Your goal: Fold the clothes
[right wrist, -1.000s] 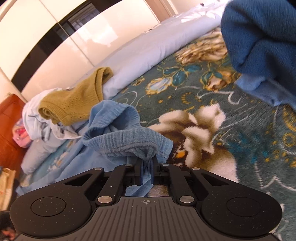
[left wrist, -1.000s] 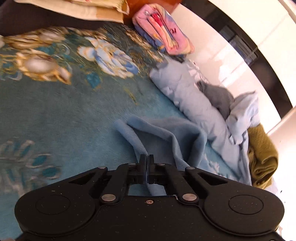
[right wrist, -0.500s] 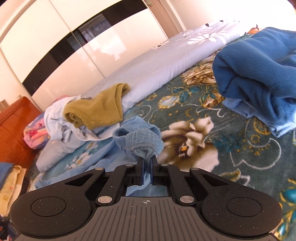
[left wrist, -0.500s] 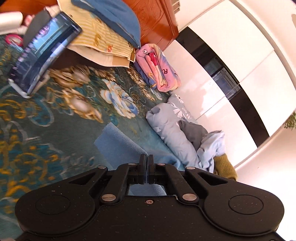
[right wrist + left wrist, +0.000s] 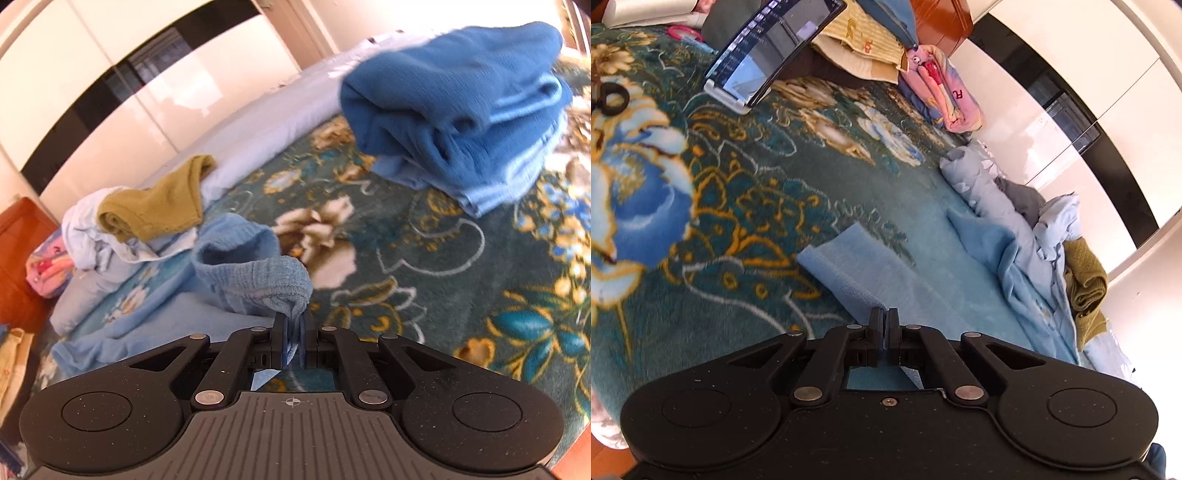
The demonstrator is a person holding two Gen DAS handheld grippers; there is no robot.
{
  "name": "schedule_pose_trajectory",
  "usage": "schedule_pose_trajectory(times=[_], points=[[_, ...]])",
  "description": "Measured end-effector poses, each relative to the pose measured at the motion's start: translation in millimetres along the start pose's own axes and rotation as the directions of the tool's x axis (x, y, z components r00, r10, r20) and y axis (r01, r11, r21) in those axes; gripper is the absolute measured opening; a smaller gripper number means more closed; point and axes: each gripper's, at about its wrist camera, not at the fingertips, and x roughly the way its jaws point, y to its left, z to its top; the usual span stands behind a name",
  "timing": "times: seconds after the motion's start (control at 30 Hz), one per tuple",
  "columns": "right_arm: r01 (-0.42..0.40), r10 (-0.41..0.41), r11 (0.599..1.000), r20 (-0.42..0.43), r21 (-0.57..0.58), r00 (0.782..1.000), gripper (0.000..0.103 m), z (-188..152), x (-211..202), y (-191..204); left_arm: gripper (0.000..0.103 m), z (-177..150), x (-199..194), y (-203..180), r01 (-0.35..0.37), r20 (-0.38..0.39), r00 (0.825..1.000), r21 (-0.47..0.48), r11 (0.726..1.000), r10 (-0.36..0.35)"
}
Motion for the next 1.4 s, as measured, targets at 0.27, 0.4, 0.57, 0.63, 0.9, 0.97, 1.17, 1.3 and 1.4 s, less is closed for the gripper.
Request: schedule_pose_trajectory(times=[0.27, 0.4, 0.57, 0.63, 0.9, 0.97, 1.17, 1.3, 1.4], points=[[0.057, -0.056, 0.982, 0.011, -0.182, 0.998, 0.017, -7, -15, 10, 0.027, 11, -13, 17, -0.002, -0.029, 1.0, 0.039, 0.999, 0.003], [0.129, -0.107, 0.95, 0.091, -0.285, 0.99, 0.017, -5, -35, 23, 0.033, 21, -17, 11, 0.002, 0.006, 1.0, 0.085, 0.996, -0.003], [0.096, -0.057, 0.919, 0.112, -0.382, 0.992, 0.03, 17, -23, 62, 0.042, 41, 18, -27, 0.073, -0.013, 0.997, 0.157, 0.985, -0.071], [0.056, -0.028, 0.922, 0.078, -0.383, 0.997, 0.033, 29, -4, 77, 0.043, 49, 41, -45, 0.092, -0.038, 0.996, 0.162, 0.983, -0.087], [-0.036, 0.023, 0.983, -0.075, -0.179, 0.997, 0.036, 67, 90, 88, 0.047, 76, 126, -99, 0.091, -0.117, 0.99, 0.141, 0.986, -0.075], [-0.053, 0.043, 0.994, -0.111, -0.096, 0.993, 0.037, 72, 106, 77, 0.048, 77, 138, -106, 0.078, -0.126, 0.99, 0.173, 0.982, -0.057], [-0.121, 0.11, 0.992, -0.199, -0.041, 0.974, 0.041, 74, 141, 61, 0.049, 73, 160, -107, 0.064, -0.156, 0.987, 0.215, 0.975, -0.03], [-0.145, 0.143, 0.989, -0.15, -0.003, 0.978, 0.041, 80, 148, 57, 0.049, 68, 169, -107, 0.05, -0.167, 0.986, 0.222, 0.974, -0.013], [-0.15, 0.153, 0.988, -0.088, 0.048, 0.984, 0.04, 91, 148, 53, 0.049, 68, 174, -106, 0.05, -0.167, 0.986, 0.217, 0.975, -0.013]])
